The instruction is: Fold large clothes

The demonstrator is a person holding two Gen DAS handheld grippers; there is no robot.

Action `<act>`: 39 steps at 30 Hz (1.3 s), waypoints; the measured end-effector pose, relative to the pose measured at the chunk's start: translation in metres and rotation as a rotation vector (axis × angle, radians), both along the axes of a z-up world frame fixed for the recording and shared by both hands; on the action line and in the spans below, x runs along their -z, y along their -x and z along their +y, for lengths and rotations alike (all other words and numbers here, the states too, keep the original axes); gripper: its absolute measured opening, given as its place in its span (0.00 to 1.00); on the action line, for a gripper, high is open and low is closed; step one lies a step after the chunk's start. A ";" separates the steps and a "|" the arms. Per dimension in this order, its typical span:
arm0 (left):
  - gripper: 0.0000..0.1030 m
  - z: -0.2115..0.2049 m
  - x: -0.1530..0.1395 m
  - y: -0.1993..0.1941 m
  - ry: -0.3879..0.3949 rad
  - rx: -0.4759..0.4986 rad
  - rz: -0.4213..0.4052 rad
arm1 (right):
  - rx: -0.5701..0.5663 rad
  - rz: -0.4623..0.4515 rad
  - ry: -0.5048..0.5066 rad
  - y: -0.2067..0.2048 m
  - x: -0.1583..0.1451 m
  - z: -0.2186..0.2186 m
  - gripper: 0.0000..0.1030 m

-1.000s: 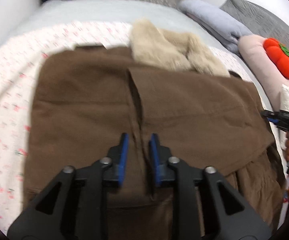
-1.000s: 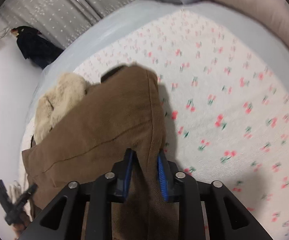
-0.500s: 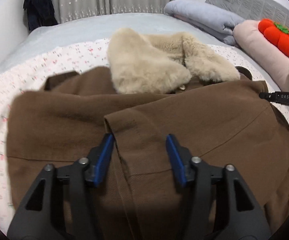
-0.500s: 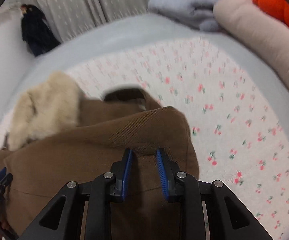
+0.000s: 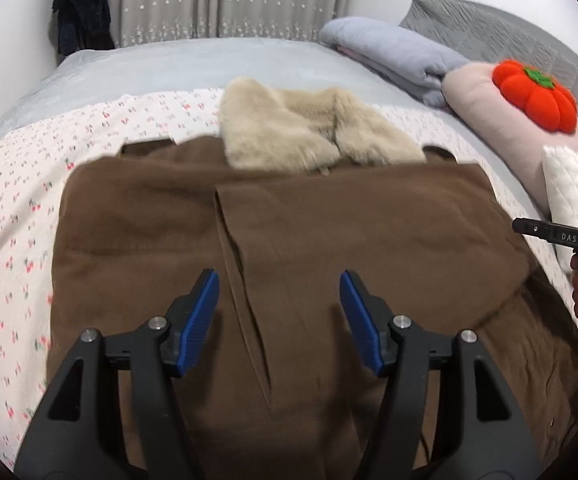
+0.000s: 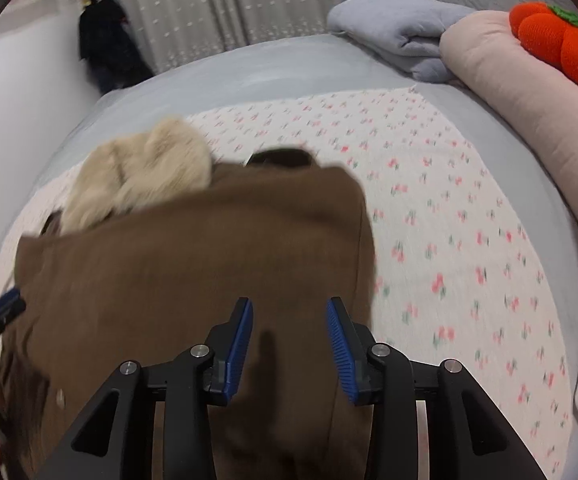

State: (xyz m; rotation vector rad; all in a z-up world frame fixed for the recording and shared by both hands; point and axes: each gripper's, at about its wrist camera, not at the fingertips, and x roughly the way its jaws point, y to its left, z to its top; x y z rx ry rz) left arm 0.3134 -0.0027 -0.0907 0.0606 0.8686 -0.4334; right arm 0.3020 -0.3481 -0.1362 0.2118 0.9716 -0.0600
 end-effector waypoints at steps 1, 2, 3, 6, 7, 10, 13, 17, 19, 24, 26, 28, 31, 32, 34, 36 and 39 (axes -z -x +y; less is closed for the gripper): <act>0.62 -0.002 0.005 0.000 -0.028 0.002 0.010 | -0.014 0.021 0.009 0.002 0.006 0.002 0.39; 0.63 -0.004 0.013 -0.001 -0.077 -0.064 0.027 | -0.026 0.038 0.027 0.002 0.014 0.003 0.39; 0.63 -0.003 0.021 -0.003 -0.076 -0.065 0.050 | -0.033 0.041 0.030 0.005 0.018 0.005 0.39; 0.73 0.005 0.031 -0.007 -0.017 -0.113 0.073 | -0.043 0.090 0.037 0.000 0.035 0.007 0.39; 0.74 0.007 0.033 -0.010 -0.002 -0.129 0.081 | -0.044 0.094 0.048 -0.003 0.037 0.009 0.40; 0.75 0.005 0.028 -0.006 -0.009 -0.168 0.092 | -0.049 0.114 0.097 -0.006 0.030 0.015 0.42; 0.78 0.006 0.017 0.006 -0.001 -0.167 0.137 | -0.068 0.093 0.076 0.013 0.014 0.019 0.57; 0.81 0.015 -0.001 0.036 0.038 -0.142 0.164 | -0.071 0.069 0.066 0.053 -0.004 0.022 0.81; 0.82 0.022 -0.008 0.055 0.062 -0.138 0.194 | -0.084 0.076 0.069 0.071 -0.008 0.023 0.81; 0.83 0.043 -0.020 0.114 0.090 -0.125 0.237 | -0.120 0.091 0.125 0.129 -0.021 0.026 0.81; 0.83 0.057 -0.024 0.139 0.097 -0.127 0.229 | -0.141 0.087 0.131 0.159 -0.025 0.027 0.81; 0.84 0.071 -0.025 0.156 0.096 -0.143 0.221 | -0.152 0.091 0.122 0.186 -0.027 0.023 0.82; 0.84 0.094 -0.024 0.184 0.083 -0.191 0.211 | -0.153 0.092 0.072 0.222 -0.028 0.015 0.82; 0.84 0.102 -0.022 0.193 0.079 -0.200 0.214 | -0.154 0.095 0.054 0.234 -0.028 0.012 0.82; 0.84 0.116 -0.020 0.207 0.073 -0.221 0.219 | -0.154 0.101 0.033 0.249 -0.026 0.007 0.82; 0.84 0.129 -0.017 0.220 0.074 -0.234 0.231 | -0.161 0.119 0.008 0.265 -0.025 0.000 0.82; 0.84 0.143 -0.009 0.237 0.088 -0.237 0.269 | -0.157 0.136 -0.028 0.278 -0.020 -0.006 0.82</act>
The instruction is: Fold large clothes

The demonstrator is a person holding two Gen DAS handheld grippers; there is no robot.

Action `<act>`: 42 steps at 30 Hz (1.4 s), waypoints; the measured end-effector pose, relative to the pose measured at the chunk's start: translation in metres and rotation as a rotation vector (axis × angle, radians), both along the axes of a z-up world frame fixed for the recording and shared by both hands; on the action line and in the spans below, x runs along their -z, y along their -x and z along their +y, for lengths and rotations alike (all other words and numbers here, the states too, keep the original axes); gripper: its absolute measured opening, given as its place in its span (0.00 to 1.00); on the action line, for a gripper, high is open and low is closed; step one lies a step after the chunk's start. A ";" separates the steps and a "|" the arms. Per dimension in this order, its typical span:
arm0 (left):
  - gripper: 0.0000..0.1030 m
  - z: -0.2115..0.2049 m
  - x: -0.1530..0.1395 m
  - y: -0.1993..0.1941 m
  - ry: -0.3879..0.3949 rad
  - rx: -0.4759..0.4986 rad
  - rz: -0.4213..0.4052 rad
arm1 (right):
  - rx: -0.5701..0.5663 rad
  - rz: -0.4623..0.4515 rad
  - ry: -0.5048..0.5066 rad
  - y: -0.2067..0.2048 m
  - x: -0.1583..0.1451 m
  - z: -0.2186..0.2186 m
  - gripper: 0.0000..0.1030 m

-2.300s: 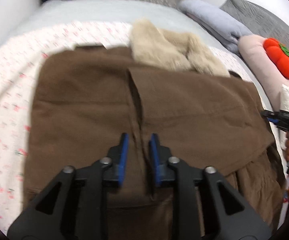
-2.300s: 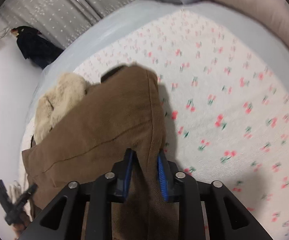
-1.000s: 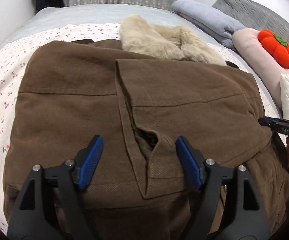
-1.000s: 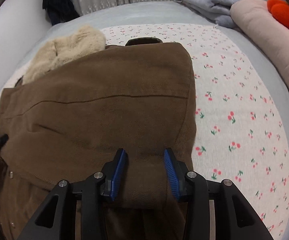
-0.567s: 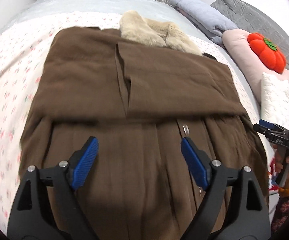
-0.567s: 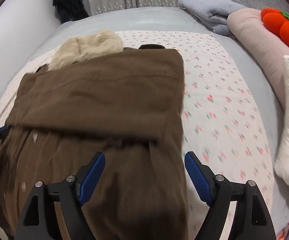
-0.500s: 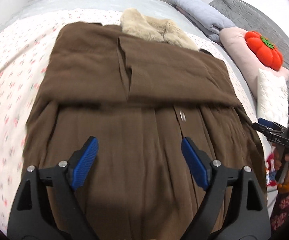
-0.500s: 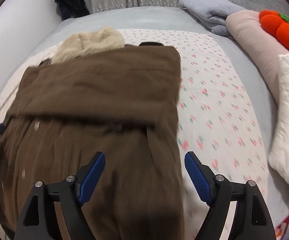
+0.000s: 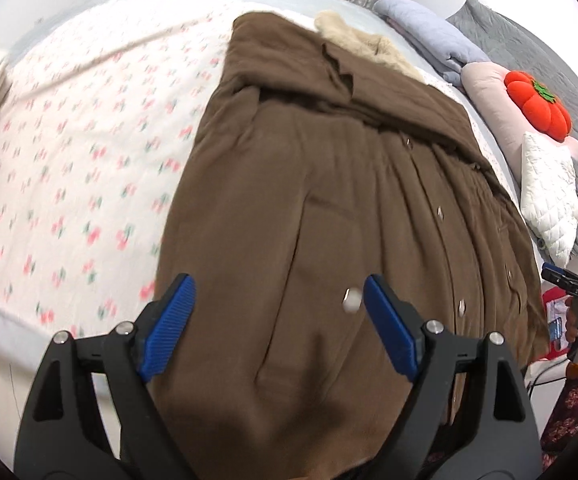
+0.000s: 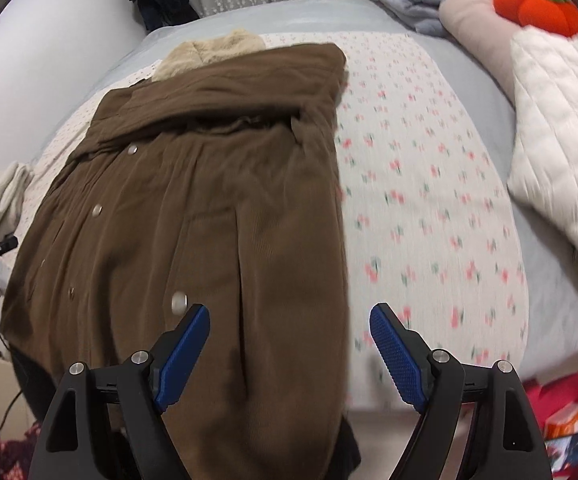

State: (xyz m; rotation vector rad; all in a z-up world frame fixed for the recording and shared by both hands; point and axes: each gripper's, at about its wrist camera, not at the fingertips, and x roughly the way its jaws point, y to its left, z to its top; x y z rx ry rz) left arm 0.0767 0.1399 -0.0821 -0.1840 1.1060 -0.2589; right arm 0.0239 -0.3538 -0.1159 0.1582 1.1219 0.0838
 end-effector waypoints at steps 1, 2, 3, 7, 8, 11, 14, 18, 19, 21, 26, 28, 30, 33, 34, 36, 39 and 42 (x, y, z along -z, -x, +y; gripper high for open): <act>0.84 0.003 0.003 0.006 0.007 0.007 0.012 | 0.003 0.009 -0.015 0.004 0.002 -0.003 0.82; 0.84 0.006 0.005 0.010 0.012 0.014 0.021 | 0.009 0.017 -0.028 0.008 0.004 -0.006 0.82; 0.84 0.009 0.008 0.014 0.017 0.019 0.029 | 0.015 0.026 -0.043 0.010 0.006 -0.008 0.82; 0.84 0.018 0.014 0.023 0.056 0.040 0.049 | 0.015 0.042 -0.127 0.019 0.013 -0.014 0.82; 0.84 0.021 0.015 0.024 0.069 0.040 0.056 | 0.012 0.046 -0.152 0.020 0.015 -0.016 0.82; 0.84 0.033 0.014 0.030 0.129 0.052 0.061 | 0.011 0.062 -0.212 0.025 0.022 -0.020 0.82; 0.84 0.047 0.011 0.039 0.170 0.037 0.052 | 0.014 0.083 -0.252 0.030 0.029 -0.021 0.82; 0.84 0.061 0.016 0.049 0.167 0.007 0.071 | 0.008 0.100 -0.275 0.034 0.034 -0.021 0.82; 0.84 0.064 0.020 0.050 0.169 0.002 0.083 | 0.007 0.103 -0.280 0.036 0.035 -0.021 0.82; 0.84 0.068 0.028 0.052 0.190 0.002 0.117 | 0.004 0.110 -0.289 0.038 0.038 -0.021 0.82; 0.77 0.063 0.043 0.062 0.280 0.066 0.165 | 0.006 0.142 -0.319 0.042 0.050 -0.019 0.82; 0.75 0.060 0.042 0.067 0.312 0.089 0.138 | 0.012 0.152 -0.336 0.044 0.055 -0.019 0.81; 0.70 0.055 0.042 0.071 0.344 0.110 0.139 | 0.019 0.141 -0.337 0.045 0.056 -0.017 0.81; 0.62 0.050 0.041 0.076 0.339 0.139 0.148 | 0.027 0.127 -0.343 0.049 0.056 -0.020 0.80; 0.59 0.049 0.041 0.077 0.338 0.142 0.149 | 0.034 0.123 -0.341 0.051 0.056 -0.020 0.78; 0.51 0.049 0.042 0.078 0.351 0.135 0.169 | 0.042 0.116 -0.329 0.053 0.054 -0.021 0.74; 0.37 0.048 0.045 0.081 0.366 0.122 0.182 | 0.056 0.081 -0.363 0.058 0.050 -0.022 0.65; 0.34 0.050 0.047 0.084 0.392 0.099 0.162 | 0.069 0.039 -0.568 0.063 0.050 -0.031 0.47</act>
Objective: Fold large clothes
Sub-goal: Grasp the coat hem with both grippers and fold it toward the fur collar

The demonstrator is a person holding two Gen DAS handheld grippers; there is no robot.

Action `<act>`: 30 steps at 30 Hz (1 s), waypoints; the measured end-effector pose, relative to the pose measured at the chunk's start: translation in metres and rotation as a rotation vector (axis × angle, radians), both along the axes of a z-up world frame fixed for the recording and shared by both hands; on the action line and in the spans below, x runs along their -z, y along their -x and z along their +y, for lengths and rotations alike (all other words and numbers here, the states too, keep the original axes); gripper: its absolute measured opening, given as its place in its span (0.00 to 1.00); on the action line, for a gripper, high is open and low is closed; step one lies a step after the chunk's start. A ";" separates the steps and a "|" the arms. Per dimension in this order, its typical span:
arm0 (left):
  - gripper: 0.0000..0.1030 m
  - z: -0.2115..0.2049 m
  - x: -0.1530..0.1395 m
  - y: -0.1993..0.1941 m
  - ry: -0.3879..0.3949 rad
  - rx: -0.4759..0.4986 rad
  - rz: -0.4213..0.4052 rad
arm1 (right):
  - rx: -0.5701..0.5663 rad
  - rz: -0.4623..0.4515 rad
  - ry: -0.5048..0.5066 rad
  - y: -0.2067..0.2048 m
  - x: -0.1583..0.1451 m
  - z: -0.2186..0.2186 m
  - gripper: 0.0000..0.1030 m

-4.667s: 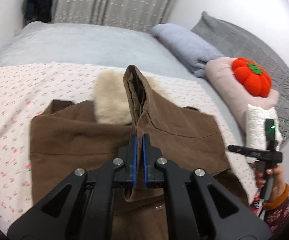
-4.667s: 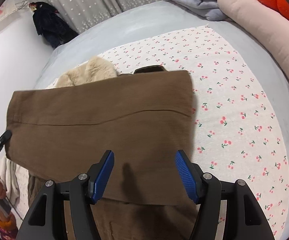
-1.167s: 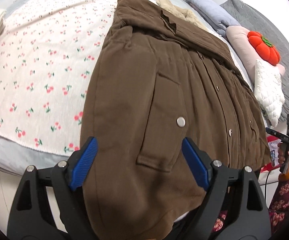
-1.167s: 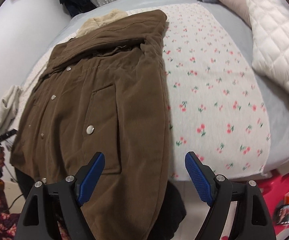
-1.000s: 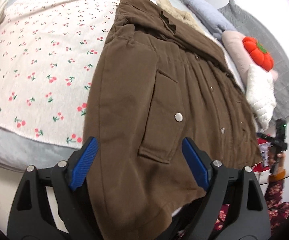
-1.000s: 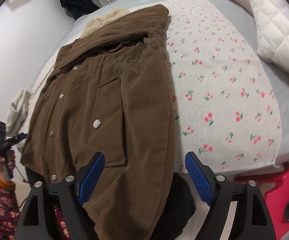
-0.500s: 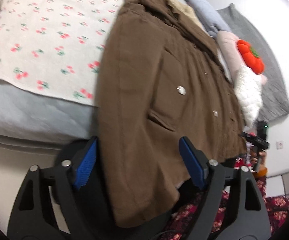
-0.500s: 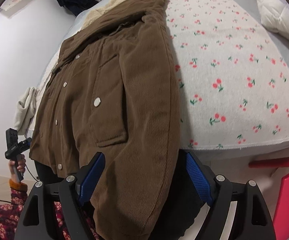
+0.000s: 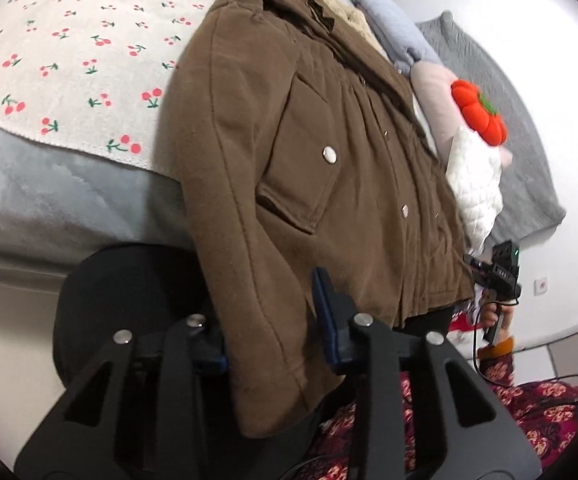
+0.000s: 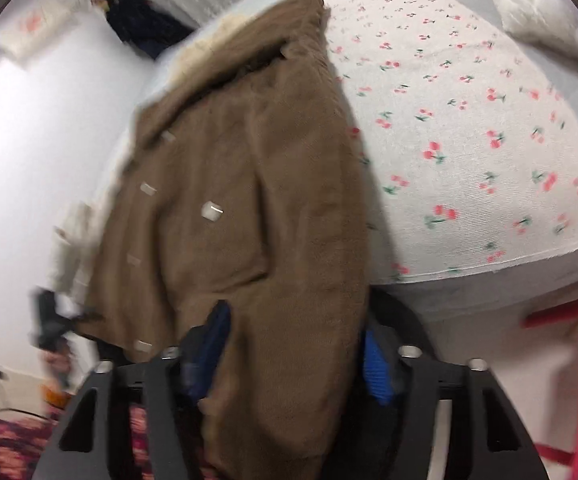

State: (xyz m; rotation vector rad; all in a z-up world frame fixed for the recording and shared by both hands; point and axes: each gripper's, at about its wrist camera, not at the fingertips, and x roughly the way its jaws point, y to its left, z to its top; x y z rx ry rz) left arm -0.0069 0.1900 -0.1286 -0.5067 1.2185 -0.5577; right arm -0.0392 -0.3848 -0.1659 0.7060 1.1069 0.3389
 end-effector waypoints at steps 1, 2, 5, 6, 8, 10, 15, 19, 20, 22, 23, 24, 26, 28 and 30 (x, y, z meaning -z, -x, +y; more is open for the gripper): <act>0.34 0.001 0.000 0.001 0.007 -0.009 -0.002 | 0.008 -0.009 -0.050 0.002 0.002 -0.003 0.47; 0.34 0.000 0.000 0.002 0.005 -0.012 -0.006 | 0.009 -0.013 -0.054 0.002 0.003 -0.003 0.47; 0.20 -0.001 -0.001 0.002 -0.013 -0.022 -0.005 | 0.013 -0.005 -0.063 0.002 0.009 -0.004 0.37; 0.18 -0.001 -0.001 0.003 -0.016 -0.034 -0.002 | 0.015 0.005 -0.056 0.002 0.010 -0.005 0.27; 0.13 0.002 -0.006 0.004 -0.024 -0.093 -0.015 | 0.083 0.007 0.002 0.004 0.009 -0.007 0.10; 0.12 0.009 -0.012 0.007 0.006 -0.149 -0.030 | 0.125 -0.008 0.055 0.008 0.002 -0.006 0.07; 0.12 0.030 -0.042 0.018 0.116 -0.241 -0.127 | 0.226 -0.077 -0.019 0.023 -0.013 -0.021 0.05; 0.11 0.032 -0.069 0.019 0.172 -0.252 -0.206 | 0.263 -0.155 -0.093 0.027 -0.031 -0.030 0.05; 0.11 0.031 -0.073 0.017 0.178 -0.251 -0.220 | 0.264 -0.175 -0.110 0.027 -0.036 -0.030 0.05; 0.11 0.032 -0.081 0.012 0.191 -0.242 -0.241 | 0.264 -0.220 -0.136 0.026 -0.049 -0.032 0.05; 0.11 0.031 -0.087 0.009 0.203 -0.239 -0.254 | 0.260 -0.233 -0.146 0.026 -0.053 -0.035 0.05; 0.11 0.031 -0.090 0.007 0.211 -0.239 -0.262 | 0.257 -0.246 -0.153 0.025 -0.058 -0.036 0.05; 0.11 0.031 -0.100 -0.001 0.236 -0.238 -0.283 | 0.251 -0.278 -0.156 0.021 -0.072 -0.040 0.05; 0.11 0.028 -0.109 -0.009 0.253 -0.244 -0.311 | 0.253 -0.306 -0.171 0.010 -0.082 -0.033 0.05; 0.11 0.029 -0.120 -0.019 0.276 -0.249 -0.343 | 0.261 -0.339 -0.187 0.001 -0.092 -0.036 0.05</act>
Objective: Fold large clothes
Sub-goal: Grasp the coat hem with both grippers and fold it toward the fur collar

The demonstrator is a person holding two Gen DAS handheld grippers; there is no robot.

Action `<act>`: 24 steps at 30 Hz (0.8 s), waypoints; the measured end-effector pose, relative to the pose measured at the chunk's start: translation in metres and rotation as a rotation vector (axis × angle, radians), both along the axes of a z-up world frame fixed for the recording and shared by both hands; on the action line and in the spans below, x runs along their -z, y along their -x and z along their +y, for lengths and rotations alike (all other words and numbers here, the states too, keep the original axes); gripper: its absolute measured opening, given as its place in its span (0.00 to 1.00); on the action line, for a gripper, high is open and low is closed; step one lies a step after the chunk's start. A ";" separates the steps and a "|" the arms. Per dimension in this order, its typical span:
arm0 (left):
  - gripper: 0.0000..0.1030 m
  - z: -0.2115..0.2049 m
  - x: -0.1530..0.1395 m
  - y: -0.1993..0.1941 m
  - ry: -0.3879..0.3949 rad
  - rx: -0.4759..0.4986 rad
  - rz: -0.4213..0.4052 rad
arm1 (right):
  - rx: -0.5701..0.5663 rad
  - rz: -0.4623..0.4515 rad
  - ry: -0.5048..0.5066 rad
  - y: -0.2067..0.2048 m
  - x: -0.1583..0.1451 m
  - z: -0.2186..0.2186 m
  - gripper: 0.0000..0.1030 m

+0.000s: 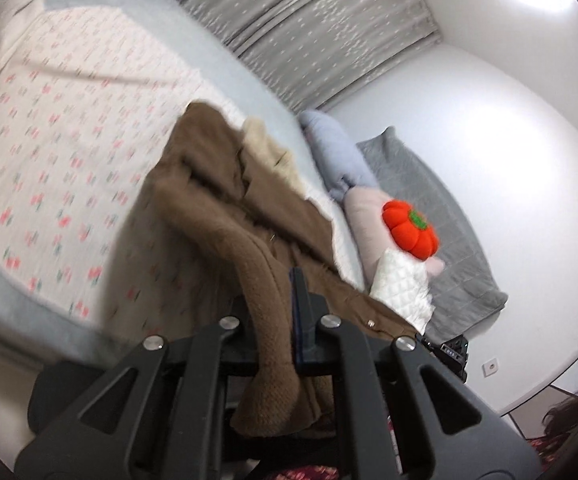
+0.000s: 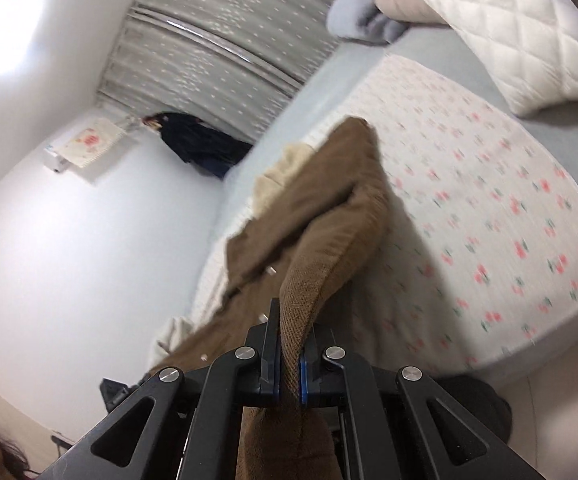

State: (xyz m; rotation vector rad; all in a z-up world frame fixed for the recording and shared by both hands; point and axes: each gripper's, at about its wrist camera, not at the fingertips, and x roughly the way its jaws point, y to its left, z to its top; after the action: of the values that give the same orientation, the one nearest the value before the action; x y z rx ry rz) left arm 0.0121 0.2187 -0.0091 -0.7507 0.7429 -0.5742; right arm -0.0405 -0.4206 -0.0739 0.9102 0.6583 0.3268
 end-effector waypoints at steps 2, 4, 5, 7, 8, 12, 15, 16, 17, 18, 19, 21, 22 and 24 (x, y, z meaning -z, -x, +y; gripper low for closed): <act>0.11 0.000 -0.010 -0.013 0.013 -0.006 -0.030 | 0.007 -0.039 -0.013 -0.014 -0.011 -0.002 0.05; 0.11 -0.005 -0.022 -0.030 0.006 -0.005 -0.066 | 0.009 -0.063 -0.015 -0.025 -0.021 -0.006 0.05; 0.11 -0.007 -0.028 -0.038 -0.001 -0.003 -0.083 | 0.011 -0.077 -0.010 -0.033 -0.027 -0.007 0.05; 0.11 -0.013 -0.039 -0.057 -0.008 0.002 -0.113 | 0.013 -0.097 -0.001 -0.052 -0.037 -0.008 0.05; 0.11 -0.016 -0.044 -0.067 -0.007 0.005 -0.124 | 0.012 -0.103 -0.005 -0.059 -0.040 -0.009 0.05; 0.11 -0.028 -0.061 -0.111 -0.016 -0.001 -0.165 | 0.020 -0.130 -0.008 -0.095 -0.053 -0.012 0.05; 0.11 -0.033 -0.067 -0.145 -0.014 -0.011 -0.161 | 0.028 -0.136 -0.011 -0.128 -0.063 -0.013 0.05; 0.11 -0.034 -0.068 -0.155 -0.018 -0.020 -0.154 | 0.027 -0.138 -0.007 -0.143 -0.067 -0.013 0.05; 0.11 -0.035 -0.069 -0.167 -0.019 -0.027 -0.143 | 0.030 -0.138 -0.008 -0.152 -0.070 -0.014 0.06; 0.11 -0.036 -0.069 -0.180 -0.020 -0.036 -0.131 | 0.030 -0.139 -0.004 -0.163 -0.072 -0.015 0.06; 0.11 -0.037 -0.069 -0.193 -0.022 -0.051 -0.120 | 0.029 -0.139 0.003 -0.176 -0.074 -0.015 0.06; 0.11 -0.039 -0.067 -0.217 -0.037 -0.080 -0.110 | 0.034 -0.128 -0.001 -0.205 -0.073 -0.018 0.06; 0.11 -0.041 -0.066 -0.229 -0.054 -0.098 -0.112 | 0.039 -0.121 0.001 -0.218 -0.072 -0.020 0.06; 0.11 -0.048 -0.061 -0.257 -0.111 -0.129 -0.113 | 0.054 -0.092 -0.010 -0.249 -0.064 -0.025 0.06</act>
State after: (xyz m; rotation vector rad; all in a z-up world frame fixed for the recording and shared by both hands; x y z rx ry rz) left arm 0.2690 0.1707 0.0516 -0.6532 0.6121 -0.4508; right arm 0.2084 -0.4451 -0.0100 0.9157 0.5470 0.3224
